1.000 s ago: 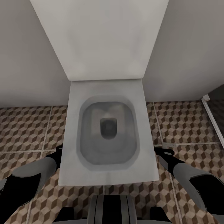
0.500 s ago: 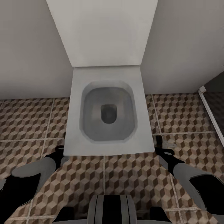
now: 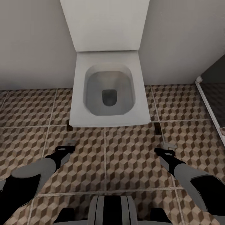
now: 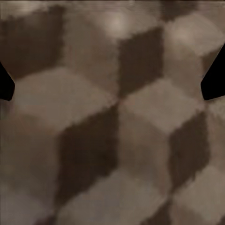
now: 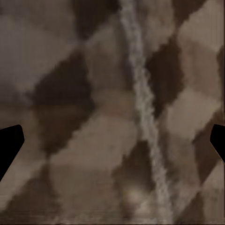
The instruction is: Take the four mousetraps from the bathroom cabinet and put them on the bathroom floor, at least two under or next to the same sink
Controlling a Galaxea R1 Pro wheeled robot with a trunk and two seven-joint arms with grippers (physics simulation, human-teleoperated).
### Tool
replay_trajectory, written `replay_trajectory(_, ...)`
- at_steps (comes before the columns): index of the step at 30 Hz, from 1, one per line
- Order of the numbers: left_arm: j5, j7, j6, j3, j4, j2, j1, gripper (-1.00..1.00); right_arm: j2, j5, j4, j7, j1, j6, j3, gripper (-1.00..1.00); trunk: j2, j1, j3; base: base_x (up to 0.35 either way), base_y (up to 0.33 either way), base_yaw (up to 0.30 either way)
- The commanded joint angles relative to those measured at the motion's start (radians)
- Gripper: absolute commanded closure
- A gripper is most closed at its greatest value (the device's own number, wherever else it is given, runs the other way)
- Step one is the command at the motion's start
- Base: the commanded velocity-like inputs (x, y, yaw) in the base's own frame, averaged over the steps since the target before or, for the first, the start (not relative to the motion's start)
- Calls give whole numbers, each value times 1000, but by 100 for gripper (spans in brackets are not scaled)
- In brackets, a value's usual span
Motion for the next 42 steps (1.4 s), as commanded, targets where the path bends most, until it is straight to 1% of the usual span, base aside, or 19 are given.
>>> replay_trajectory(1, 7, 4, 1, -8, -1, 0, 0, -100, 0, -11, 0, -2, 0, -3, 8, -100, 0, -1, 0, -333, 0, 0)
replay_trajectory(18, 7, 4, 1, -8, -1, 2, -1, -100, 0, -10, 0, -2, 0, -3, 8, -100, 0, -1, 0, -320, 0, 0)
replay_trajectory(23, 7, 4, 0, -8, -1, 1, 0, -100, 0, -10, 0, -2, 0, -3, 8, -100, 0, -1, 0, -114, 0, 0)
replay_trajectory(33, 7, 4, 0, -8, -1, -1, 0, -100, 0, -11, 0, -2, 0, -3, 8, -100, 0, -1, 0, -21, 0, 0)
replay_trajectory(42, 7, 4, 1, -8, -1, -2, 0, -100, 0, -10, 0, -2, 0, -3, 8, -100, 2, -5, 34, -2, 0, 0)
